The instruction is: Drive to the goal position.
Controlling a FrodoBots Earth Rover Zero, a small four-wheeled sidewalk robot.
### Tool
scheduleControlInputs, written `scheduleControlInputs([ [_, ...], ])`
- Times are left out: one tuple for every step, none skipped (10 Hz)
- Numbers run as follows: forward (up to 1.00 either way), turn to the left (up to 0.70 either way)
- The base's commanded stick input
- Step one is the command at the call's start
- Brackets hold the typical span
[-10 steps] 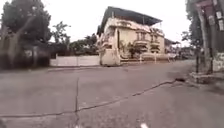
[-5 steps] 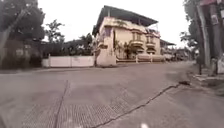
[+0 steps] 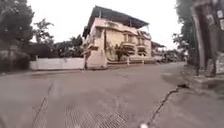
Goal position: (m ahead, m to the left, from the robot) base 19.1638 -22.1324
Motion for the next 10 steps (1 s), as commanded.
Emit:
scheduleControlInputs([
  [1.0, -0.27],
  [1.0, -0.27],
  [1.0, -0.27],
  [1.0, -0.07],
  [1.0, 0.0],
  [1.0, -0.2],
  [1.0, -0.27],
  [1.0, -0.07],
  [1.0, 0.0],
  [1.0, 0.0],
])
